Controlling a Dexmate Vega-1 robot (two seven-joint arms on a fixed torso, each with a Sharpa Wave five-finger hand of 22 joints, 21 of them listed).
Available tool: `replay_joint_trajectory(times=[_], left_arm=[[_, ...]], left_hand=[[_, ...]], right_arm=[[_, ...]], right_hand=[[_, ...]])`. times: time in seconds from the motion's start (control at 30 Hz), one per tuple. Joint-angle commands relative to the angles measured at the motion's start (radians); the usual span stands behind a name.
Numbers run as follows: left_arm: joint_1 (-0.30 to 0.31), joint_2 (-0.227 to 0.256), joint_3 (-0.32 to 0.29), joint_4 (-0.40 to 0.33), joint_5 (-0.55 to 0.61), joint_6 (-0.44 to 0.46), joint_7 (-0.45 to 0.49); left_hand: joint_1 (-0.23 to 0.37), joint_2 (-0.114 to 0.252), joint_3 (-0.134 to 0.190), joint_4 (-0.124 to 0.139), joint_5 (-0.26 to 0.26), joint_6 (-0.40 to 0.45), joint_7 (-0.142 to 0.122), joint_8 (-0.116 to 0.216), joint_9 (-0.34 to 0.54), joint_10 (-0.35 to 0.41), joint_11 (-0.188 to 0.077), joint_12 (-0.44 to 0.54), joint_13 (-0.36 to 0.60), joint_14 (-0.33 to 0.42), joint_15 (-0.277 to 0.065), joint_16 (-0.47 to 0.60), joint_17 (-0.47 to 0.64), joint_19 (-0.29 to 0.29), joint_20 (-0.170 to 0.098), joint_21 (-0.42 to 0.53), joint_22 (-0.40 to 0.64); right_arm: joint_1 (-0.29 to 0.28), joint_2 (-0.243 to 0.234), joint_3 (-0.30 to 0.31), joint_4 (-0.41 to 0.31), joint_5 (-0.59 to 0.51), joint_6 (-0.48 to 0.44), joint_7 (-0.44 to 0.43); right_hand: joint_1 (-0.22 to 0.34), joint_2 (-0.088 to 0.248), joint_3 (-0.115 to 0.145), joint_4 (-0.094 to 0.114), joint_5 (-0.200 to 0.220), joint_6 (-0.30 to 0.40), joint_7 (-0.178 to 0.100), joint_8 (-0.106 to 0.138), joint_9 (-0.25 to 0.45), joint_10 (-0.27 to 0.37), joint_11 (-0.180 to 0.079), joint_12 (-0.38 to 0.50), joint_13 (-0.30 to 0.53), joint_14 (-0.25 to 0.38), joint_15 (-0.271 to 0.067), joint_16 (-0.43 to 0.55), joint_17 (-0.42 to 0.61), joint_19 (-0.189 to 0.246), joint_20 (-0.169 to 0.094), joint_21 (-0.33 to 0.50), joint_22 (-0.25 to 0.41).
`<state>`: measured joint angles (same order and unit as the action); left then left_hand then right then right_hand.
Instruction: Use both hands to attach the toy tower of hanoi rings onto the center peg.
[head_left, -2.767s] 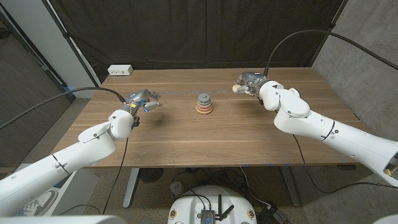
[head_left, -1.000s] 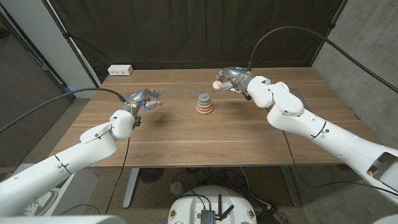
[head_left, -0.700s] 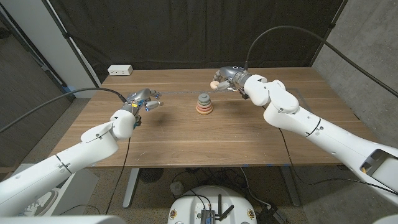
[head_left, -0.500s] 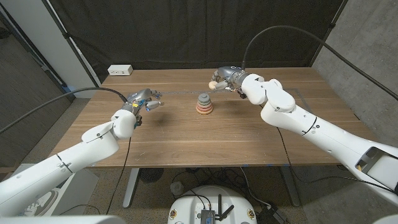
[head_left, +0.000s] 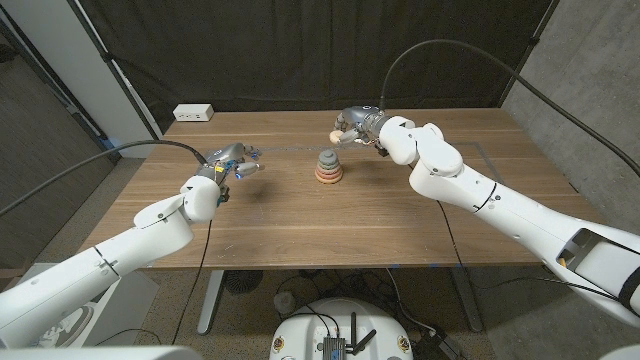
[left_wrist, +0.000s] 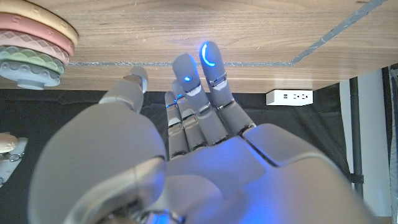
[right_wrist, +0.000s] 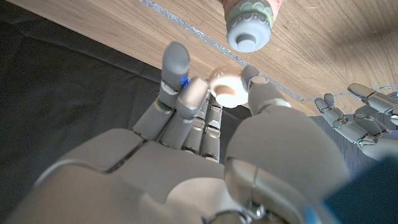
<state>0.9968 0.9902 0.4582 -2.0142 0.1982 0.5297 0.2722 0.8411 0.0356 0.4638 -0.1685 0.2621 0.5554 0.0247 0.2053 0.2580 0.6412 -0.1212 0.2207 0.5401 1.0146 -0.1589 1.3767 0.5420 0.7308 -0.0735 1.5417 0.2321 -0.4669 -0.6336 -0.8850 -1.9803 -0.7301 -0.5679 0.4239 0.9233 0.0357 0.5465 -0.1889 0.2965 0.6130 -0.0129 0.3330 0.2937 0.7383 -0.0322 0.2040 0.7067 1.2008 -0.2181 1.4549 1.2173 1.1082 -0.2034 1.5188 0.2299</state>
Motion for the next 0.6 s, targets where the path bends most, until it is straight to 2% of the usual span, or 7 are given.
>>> replay_joint_trajectory(times=[0.03, 0.6], left_arm=[[-0.008, -0.004, 0.006, 0.011, 0.005, -0.003, -0.004], [0.012, -0.001, -0.009, 0.013, -0.008, -0.009, 0.009]], left_hand=[[0.002, 0.002, 0.009, -0.001, -0.004, 0.008, 0.002, 0.001, 0.005, 0.007, -0.006, -0.002, 0.002, 0.002, -0.061, 0.003, 0.002, 0.009, -0.133, 0.006, 0.002], [0.001, 0.004, 0.013, 0.001, -0.005, 0.002, 0.006, -0.001, 0.006, 0.003, -0.002, -0.002, 0.005, -0.002, -0.061, 0.005, 0.003, 0.0, -0.133, 0.006, 0.005]], right_arm=[[0.047, 0.048, -0.045, 0.054, -0.031, -0.015, 0.029], [0.094, 0.098, -0.092, 0.117, -0.062, -0.003, 0.057]], right_hand=[[0.023, 0.017, 0.03, 0.026, 0.005, 0.044, -0.03, 0.006, 0.017, 0.104, -0.092, 0.004, 0.01, -0.002, -0.001, 0.007, 0.001, 0.008, -0.017, 0.002, 0.004], [0.021, 0.019, 0.03, 0.026, 0.005, 0.046, -0.03, 0.006, 0.017, 0.105, -0.094, 0.002, 0.009, 0.001, -0.001, 0.014, 0.005, 0.009, -0.018, 0.002, 0.004]])
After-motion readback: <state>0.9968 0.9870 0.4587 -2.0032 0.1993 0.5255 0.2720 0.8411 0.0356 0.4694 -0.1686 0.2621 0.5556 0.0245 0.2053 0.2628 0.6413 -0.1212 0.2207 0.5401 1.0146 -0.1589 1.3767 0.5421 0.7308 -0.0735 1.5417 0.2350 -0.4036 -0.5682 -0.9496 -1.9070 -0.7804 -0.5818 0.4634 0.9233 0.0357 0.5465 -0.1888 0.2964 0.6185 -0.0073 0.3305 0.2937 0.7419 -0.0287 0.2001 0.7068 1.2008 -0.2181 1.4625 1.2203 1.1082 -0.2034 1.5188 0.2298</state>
